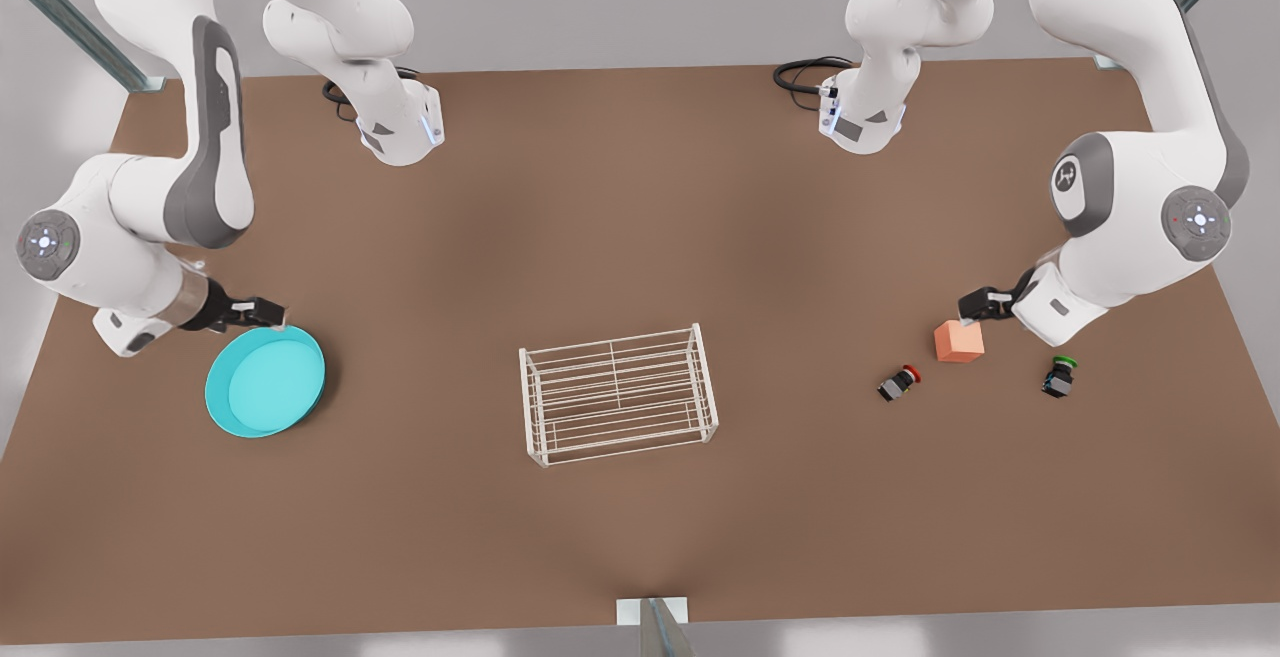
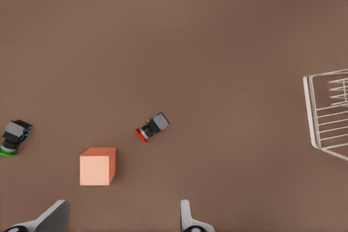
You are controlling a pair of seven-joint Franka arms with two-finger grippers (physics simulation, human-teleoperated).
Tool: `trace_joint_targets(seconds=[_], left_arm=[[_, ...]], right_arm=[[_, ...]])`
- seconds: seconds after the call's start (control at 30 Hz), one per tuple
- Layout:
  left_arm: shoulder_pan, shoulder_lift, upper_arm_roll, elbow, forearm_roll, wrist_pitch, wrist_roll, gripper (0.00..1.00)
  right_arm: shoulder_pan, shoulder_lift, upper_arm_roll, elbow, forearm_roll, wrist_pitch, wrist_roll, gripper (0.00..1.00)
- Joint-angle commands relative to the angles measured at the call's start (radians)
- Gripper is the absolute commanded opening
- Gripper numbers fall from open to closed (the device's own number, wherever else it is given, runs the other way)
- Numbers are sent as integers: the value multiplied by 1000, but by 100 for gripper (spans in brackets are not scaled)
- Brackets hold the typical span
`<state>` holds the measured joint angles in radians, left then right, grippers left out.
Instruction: Place the plate on the shelf with right arm and place the red button switch in the plate with left arm
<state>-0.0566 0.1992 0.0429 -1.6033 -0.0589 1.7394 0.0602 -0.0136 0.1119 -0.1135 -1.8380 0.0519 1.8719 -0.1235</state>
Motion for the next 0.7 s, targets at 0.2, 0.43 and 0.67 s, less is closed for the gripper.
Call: trace_joint_targets(seconds=[0.2, 0.43, 0.67], left_arm=[[-6, -38, -8, 8, 2, 17, 96, 100], [-3, -1, -6, 14, 65, -8, 92, 100], [0, -1, -6, 14, 65, -8, 93, 100]], right_arm=[[-112, 201, -11, 112, 14, 121, -369, 100], [-235, 368, -11, 232, 160, 144, -742, 100], [-295, 426, -6, 244, 247, 144, -918, 100]])
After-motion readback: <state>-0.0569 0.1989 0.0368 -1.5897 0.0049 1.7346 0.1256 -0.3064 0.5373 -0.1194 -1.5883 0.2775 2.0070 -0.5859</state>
